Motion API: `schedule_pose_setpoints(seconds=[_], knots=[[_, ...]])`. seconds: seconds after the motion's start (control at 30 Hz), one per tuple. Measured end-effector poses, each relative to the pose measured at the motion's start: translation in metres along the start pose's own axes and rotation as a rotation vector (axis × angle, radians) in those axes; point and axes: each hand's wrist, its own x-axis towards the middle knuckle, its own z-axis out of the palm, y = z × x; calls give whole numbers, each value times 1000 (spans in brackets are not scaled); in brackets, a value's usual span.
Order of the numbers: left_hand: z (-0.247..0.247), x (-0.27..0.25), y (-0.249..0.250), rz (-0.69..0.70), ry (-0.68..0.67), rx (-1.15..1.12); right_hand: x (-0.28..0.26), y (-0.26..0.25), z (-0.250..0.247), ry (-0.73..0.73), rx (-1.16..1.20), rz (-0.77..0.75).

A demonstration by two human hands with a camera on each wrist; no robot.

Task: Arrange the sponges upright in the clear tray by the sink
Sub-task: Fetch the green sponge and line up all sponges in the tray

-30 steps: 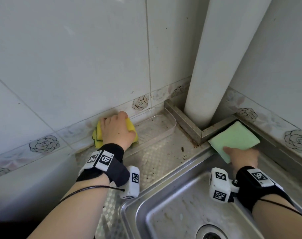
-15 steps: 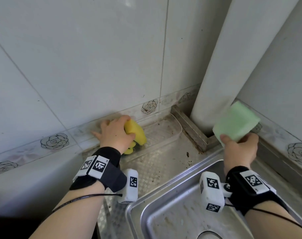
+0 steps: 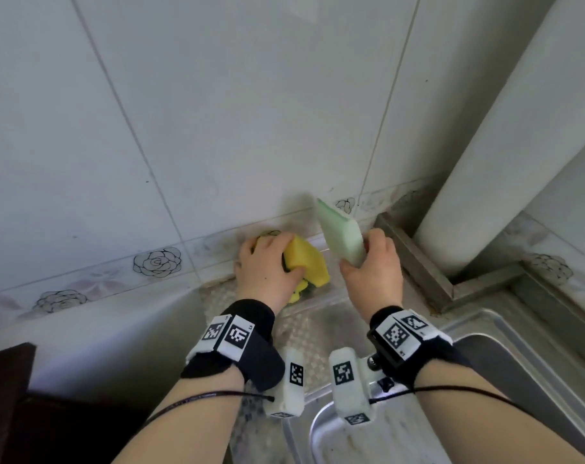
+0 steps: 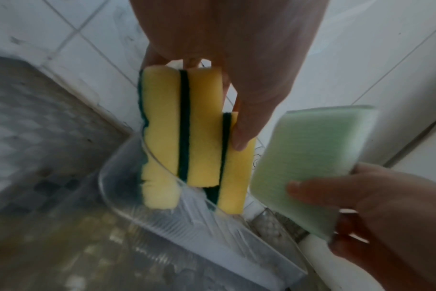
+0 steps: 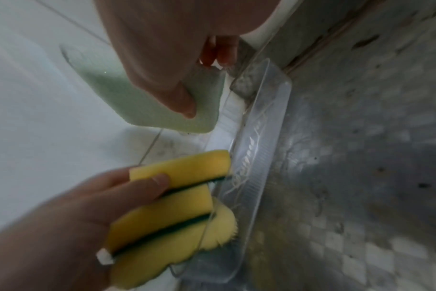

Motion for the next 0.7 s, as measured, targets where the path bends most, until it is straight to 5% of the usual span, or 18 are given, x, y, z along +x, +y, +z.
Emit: schedule_pose_setpoints(seconds=[0.3, 0.7], knots=[[-8, -11, -13, -13, 1, -164, -6, 6, 24, -200, -108, 6], [4, -13, -19, 62, 57, -187, -8, 6, 23, -99, -80, -67]])
